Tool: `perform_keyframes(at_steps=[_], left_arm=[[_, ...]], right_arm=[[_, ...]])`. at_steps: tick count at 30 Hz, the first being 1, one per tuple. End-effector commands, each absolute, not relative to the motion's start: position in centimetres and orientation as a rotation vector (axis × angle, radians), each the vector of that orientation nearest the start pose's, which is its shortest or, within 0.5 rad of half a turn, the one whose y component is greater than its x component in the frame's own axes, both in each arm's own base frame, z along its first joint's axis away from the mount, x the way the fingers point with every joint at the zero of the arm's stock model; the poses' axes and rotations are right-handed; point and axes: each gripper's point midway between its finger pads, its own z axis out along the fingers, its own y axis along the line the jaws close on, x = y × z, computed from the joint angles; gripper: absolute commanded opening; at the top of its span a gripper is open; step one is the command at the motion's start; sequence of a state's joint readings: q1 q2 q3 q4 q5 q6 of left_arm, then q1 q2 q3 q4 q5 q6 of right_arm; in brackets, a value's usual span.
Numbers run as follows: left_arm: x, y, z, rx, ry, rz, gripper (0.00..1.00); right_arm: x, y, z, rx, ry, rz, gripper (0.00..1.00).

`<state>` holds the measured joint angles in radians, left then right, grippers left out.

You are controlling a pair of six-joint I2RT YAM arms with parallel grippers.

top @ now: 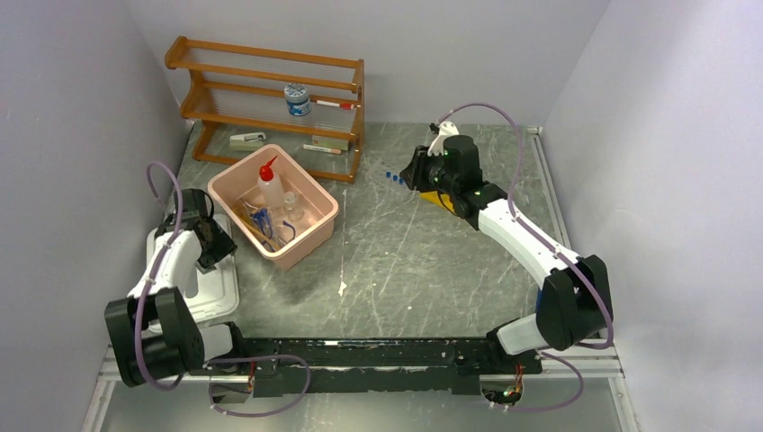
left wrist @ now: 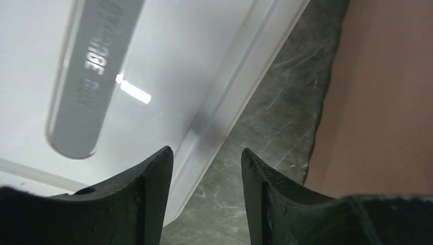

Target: Organize the chemistry lab equipment

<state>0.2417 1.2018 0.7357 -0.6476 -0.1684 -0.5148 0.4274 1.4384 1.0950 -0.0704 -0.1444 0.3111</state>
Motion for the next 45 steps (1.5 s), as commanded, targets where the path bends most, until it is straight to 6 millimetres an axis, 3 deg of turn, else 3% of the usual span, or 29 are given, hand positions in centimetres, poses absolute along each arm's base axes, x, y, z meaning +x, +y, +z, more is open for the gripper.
perform_keyframes(at_steps=[1,8,12,18,22,26,31,33,36,38,41,45], left_arm=[[26.2,5.6,4.9,-1.035,2.457,-0.035,0.57],[27.7,5.4,3.0,-1.044,2.511,-0.076,0.54],[27.8,6.4,2.1,-1.065,2.535,-0.001,0.47],[27.8,6.6,1.5,-1.052,2.561,0.023,0.47],[27.2,5.6,0.4,-1.093,2.596,-0.030,0.33],[26.8,5.1,0.9,-1.196,2.499,-0.066,0.15],[26.4,5.6,1.6,-1.256,2.436,-0.027,0.06],[26.5,5.8,2.0,-1.231,2.440,-0.018,0.10],[26.2,5.8,1.7,-1.183,2.496,0.006,0.27],[25.8,5.4,0.9,-1.150,2.554,0.008,0.34],[25.6,4.5,-0.1,-1.122,2.622,0.006,0.38],[26.2,3.8,0.1,-1.058,2.629,0.036,0.40]], right_arm=[[38.3,22.2,22.6,-0.214,1.966,0.657,0.35],[37.3,22.5,21.7,-0.206,1.966,0.705,0.34],[37.0,22.4,21.4,-0.207,1.965,0.705,0.34],[36.9,22.5,21.1,-0.205,1.963,0.709,0.34],[37.1,22.5,21.0,-0.210,1.962,0.703,0.33],[37.0,23.1,21.3,-0.260,1.935,0.723,0.33],[37.1,23.7,21.2,-0.287,1.927,0.741,0.33],[37.1,23.9,21.2,-0.291,1.926,0.745,0.33],[37.0,24.1,21.2,-0.294,1.926,0.752,0.33],[36.9,24.1,21.2,-0.297,1.925,0.750,0.33],[36.7,24.0,21.1,-0.300,1.923,0.742,0.33],[36.4,23.9,21.1,-0.300,1.925,0.737,0.33]])
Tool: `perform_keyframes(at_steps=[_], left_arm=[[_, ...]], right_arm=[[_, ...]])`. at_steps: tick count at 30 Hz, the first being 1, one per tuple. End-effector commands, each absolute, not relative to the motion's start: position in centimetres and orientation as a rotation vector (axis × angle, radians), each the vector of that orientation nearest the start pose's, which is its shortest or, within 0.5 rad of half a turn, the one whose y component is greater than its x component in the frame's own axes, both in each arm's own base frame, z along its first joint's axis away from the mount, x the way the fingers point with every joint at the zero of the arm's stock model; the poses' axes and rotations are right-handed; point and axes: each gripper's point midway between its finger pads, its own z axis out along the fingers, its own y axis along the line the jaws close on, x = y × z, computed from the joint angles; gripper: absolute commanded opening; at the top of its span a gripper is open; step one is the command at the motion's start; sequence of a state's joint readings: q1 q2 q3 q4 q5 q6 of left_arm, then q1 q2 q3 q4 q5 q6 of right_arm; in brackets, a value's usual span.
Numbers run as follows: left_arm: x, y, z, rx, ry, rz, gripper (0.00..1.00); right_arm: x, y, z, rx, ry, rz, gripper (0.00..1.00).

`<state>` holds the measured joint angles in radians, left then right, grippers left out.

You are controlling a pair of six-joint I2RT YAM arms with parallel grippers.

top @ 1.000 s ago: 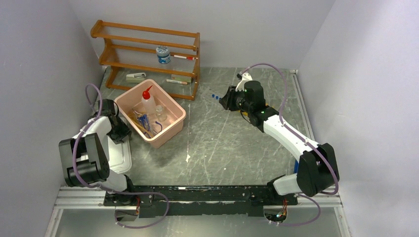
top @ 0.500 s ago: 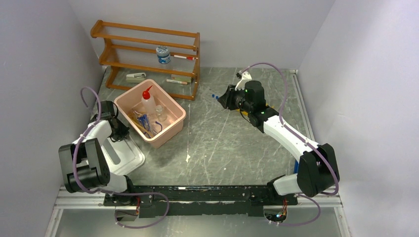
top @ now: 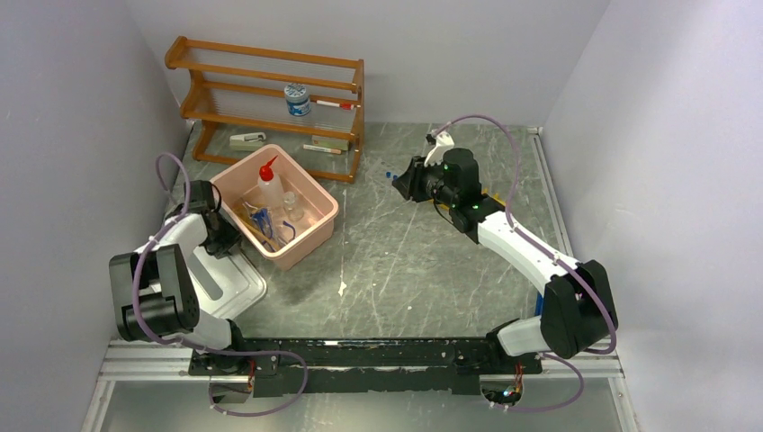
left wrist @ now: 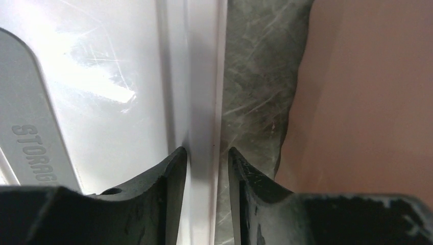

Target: Organize the chemistry lab equipment

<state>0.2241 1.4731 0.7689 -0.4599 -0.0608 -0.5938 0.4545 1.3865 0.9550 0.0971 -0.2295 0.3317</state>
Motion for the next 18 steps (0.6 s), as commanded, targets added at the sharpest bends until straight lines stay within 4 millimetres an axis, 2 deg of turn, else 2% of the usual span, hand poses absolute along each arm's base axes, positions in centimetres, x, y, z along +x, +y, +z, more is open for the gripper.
perform_keyframes(at_steps=[1,4,8,11,18], left_arm=[[26.1,3.9,0.1,-1.051,2.638,0.066,0.39],[25.5,4.4,-0.5,-1.065,2.669,0.140,0.34],[25.4,4.5,-1.1,-1.072,2.687,0.163,0.16],[25.9,4.6,-0.4,-1.057,2.666,0.158,0.06],[26.7,4.5,3.5,-1.042,2.578,0.117,0.08]], right_arm=[[36.4,23.8,21.1,-0.298,1.923,0.735,0.33],[36.3,23.8,21.4,-0.300,1.918,0.733,0.33],[36.5,23.8,21.5,-0.296,1.917,0.730,0.33],[36.7,23.9,21.7,-0.287,1.920,0.734,0.33],[36.7,24.9,21.4,-0.293,1.965,0.746,0.33]])
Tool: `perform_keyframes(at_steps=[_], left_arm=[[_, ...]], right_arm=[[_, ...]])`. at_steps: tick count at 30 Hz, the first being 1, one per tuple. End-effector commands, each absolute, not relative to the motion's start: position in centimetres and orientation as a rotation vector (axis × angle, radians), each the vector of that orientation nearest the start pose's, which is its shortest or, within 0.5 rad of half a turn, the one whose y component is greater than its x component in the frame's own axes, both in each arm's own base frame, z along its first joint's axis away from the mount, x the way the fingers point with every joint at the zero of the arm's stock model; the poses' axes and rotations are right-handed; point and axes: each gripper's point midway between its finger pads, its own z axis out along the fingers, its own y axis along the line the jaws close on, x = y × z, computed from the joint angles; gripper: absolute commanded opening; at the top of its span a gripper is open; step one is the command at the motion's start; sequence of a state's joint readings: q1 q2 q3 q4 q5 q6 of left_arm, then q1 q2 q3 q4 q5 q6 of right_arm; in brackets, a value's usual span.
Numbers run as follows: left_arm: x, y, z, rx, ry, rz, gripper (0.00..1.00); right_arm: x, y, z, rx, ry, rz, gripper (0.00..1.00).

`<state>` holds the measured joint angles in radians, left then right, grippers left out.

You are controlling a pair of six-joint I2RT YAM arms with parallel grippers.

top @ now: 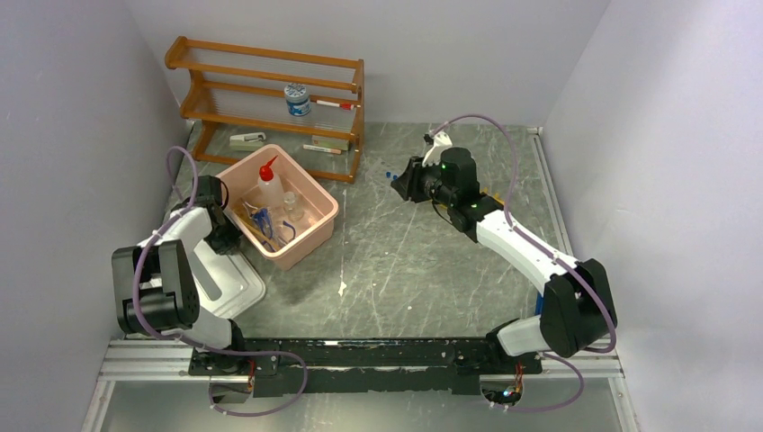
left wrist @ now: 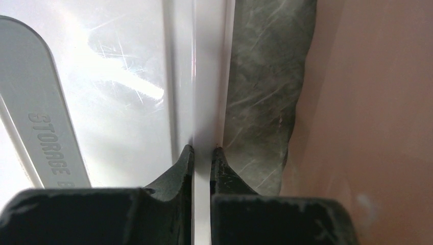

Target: Organize the chemistry lab equipment

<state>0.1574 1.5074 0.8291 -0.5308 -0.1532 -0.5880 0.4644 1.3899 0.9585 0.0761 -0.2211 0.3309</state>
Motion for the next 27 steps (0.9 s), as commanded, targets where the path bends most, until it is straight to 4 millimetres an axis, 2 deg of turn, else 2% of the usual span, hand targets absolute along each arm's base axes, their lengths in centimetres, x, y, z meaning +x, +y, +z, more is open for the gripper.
perform_keyframes(at_steps=[1,5,10,14,18,27], left_arm=[[26.8,4.5,4.1,-1.039,2.562,0.106,0.08],[27.0,4.2,6.4,-1.026,2.500,0.055,0.08],[26.9,3.8,8.3,-1.013,2.450,0.014,0.08],[26.6,4.2,9.7,-1.021,2.400,0.029,0.08],[26.5,4.7,11.3,-1.028,2.330,0.041,0.08],[26.9,4.2,12.7,-0.986,2.307,-0.012,0.07]], right_arm=[[36.6,25.2,21.6,-0.294,1.966,0.754,0.33],[36.2,26.0,22.5,-0.282,1.965,0.772,0.34],[36.0,26.8,23.7,-0.259,1.956,0.802,0.35],[35.8,26.7,23.6,-0.257,1.980,0.770,0.37],[35.2,27.4,23.9,-0.294,1.980,0.770,0.39],[32.5,31.7,25.4,-0.369,1.959,0.860,0.41]])
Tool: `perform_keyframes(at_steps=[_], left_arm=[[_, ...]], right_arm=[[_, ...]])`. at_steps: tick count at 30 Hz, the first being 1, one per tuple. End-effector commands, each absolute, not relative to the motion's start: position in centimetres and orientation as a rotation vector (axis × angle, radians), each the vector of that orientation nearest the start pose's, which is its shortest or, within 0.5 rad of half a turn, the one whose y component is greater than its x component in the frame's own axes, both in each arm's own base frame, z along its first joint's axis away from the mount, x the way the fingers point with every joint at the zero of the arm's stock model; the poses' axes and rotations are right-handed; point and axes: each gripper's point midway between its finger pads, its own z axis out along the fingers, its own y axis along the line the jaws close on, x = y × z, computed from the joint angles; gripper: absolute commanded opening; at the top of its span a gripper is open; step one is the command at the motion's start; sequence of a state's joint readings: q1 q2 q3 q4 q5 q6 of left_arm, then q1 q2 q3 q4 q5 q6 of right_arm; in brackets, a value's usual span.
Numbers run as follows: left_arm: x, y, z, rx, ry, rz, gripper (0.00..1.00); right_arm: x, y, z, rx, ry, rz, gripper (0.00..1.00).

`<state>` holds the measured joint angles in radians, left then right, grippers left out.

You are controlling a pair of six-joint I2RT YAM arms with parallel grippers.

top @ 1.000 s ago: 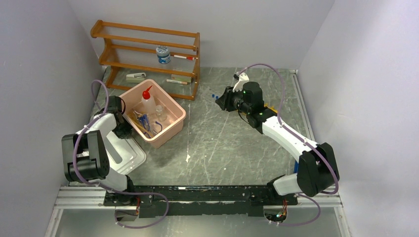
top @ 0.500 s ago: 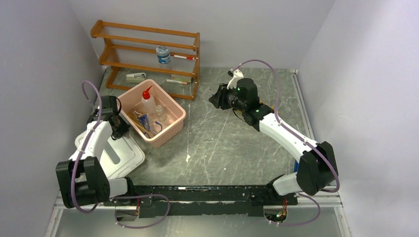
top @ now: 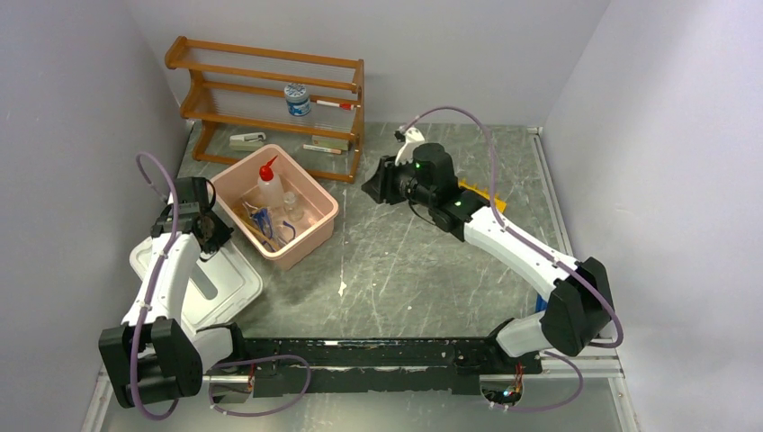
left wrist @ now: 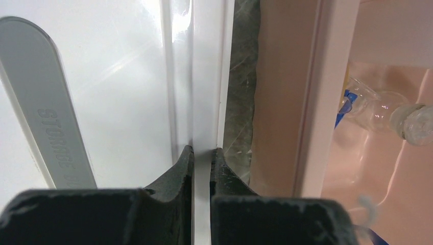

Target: Organize the chemistry lab equipment

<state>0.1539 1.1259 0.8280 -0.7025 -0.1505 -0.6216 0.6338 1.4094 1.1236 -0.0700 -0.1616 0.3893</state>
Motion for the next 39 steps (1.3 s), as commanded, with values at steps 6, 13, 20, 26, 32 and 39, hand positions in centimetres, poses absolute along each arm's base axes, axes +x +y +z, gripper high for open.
perform_keyframes(at_steps=[6,13,20,26,32,39], left_arm=[[27.5,4.8,15.1,-0.931,2.255,0.009,0.07],[28.1,5.4,18.9,-0.881,2.155,0.021,0.07],[27.6,5.5,22.5,-0.849,2.080,0.014,0.07],[29.1,2.5,26.7,-0.714,2.076,-0.190,0.09],[31.4,-1.6,29.6,-0.618,2.090,-0.474,0.10],[35.0,-4.7,30.2,-0.577,2.145,-0.609,0.11]], right_arm=[[30.9,34.6,26.6,-0.391,1.931,0.924,0.41],[29.1,38.1,27.9,-0.433,1.915,0.941,0.42],[28.4,39.6,28.6,-0.441,1.901,0.963,0.42],[29.1,39.1,29.1,-0.413,1.885,0.913,0.43],[29.5,38.7,30.1,-0.390,1.870,0.893,0.44],[30.8,37.9,29.2,-0.335,1.890,0.804,0.44]])
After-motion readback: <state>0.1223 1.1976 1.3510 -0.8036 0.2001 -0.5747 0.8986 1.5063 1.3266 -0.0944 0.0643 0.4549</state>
